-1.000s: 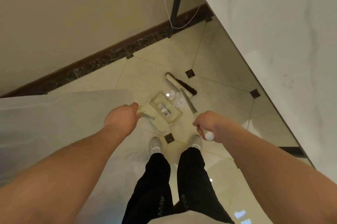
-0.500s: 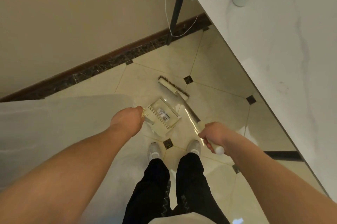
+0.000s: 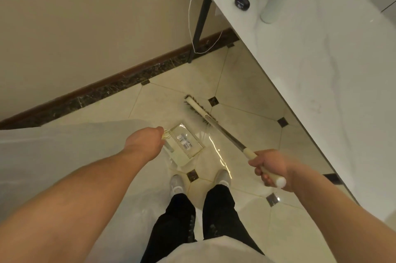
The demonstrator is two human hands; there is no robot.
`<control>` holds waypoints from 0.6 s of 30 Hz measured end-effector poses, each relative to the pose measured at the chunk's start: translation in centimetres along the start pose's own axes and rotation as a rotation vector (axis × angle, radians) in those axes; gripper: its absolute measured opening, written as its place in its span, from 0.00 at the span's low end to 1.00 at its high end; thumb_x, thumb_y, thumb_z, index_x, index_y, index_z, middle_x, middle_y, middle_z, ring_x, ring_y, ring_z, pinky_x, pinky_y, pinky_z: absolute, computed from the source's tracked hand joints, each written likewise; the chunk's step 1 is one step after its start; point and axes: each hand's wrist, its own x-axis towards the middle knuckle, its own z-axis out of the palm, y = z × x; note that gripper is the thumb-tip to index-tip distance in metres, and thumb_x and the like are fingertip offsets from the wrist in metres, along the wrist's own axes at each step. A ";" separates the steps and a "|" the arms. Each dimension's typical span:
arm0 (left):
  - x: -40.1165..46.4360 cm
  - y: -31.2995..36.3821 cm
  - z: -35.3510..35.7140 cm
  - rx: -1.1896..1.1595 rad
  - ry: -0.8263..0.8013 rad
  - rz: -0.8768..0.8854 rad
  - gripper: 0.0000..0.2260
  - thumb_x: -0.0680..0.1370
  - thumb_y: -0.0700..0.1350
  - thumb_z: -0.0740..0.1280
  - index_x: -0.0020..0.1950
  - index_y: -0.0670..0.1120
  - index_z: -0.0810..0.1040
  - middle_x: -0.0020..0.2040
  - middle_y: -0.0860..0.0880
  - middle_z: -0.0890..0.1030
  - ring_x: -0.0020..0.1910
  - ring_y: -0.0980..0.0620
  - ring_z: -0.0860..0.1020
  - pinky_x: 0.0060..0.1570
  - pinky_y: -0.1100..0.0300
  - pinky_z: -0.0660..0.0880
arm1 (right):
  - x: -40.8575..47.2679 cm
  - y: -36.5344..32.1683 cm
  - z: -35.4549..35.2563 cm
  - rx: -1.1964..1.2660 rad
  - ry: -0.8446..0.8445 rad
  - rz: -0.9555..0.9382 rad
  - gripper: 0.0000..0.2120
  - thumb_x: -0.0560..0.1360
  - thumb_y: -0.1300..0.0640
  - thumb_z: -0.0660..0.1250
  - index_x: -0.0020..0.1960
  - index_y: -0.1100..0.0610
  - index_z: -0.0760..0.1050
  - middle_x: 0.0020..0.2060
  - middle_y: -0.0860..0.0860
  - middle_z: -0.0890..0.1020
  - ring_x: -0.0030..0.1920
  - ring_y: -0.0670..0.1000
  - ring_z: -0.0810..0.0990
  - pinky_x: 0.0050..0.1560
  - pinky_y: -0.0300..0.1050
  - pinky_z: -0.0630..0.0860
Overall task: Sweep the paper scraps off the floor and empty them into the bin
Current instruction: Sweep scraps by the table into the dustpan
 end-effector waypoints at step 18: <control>-1.3 -5.8 0.7 0.020 -0.004 -0.011 0.13 0.82 0.56 0.62 0.59 0.48 0.75 0.52 0.44 0.81 0.49 0.42 0.79 0.42 0.56 0.70 | 0.6 3.5 5.1 0.443 -0.181 0.218 0.10 0.78 0.60 0.67 0.56 0.61 0.70 0.30 0.52 0.72 0.20 0.45 0.68 0.18 0.33 0.68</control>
